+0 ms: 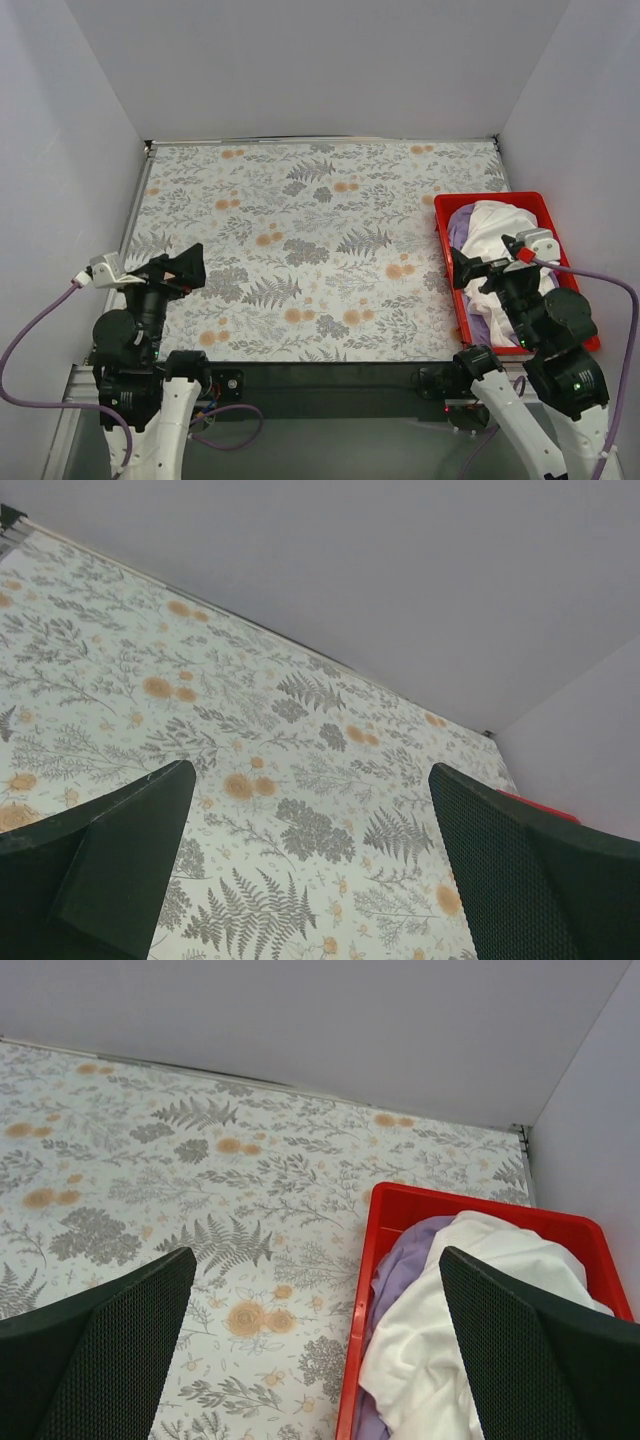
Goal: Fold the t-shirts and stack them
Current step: Grab the tshirt from the pile
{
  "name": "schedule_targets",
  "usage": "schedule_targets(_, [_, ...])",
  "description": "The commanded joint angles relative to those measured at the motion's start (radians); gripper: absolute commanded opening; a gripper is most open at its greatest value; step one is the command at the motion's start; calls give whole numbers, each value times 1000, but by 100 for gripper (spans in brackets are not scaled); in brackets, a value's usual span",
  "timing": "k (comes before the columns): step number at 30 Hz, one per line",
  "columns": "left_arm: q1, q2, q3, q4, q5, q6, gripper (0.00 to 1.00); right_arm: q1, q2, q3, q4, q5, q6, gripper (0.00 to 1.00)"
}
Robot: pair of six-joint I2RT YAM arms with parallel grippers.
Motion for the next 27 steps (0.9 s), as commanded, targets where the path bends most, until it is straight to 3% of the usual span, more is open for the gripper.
schedule_targets(1, [6,64,-42,33,62,-28,98,5,120,-16,14,40,13,98])
schedule_targets(9, [6,241,-108,115,172,-16,98,5,539,102,-6,103,113,98])
schedule_targets(16, [-16,171,-231,183,194,-30,98,-45,830,201,-29,352,248,98])
schedule_targets(27, [-183,112,-234,160,177,-36,98,-536,1019,149,-50,252,427,98])
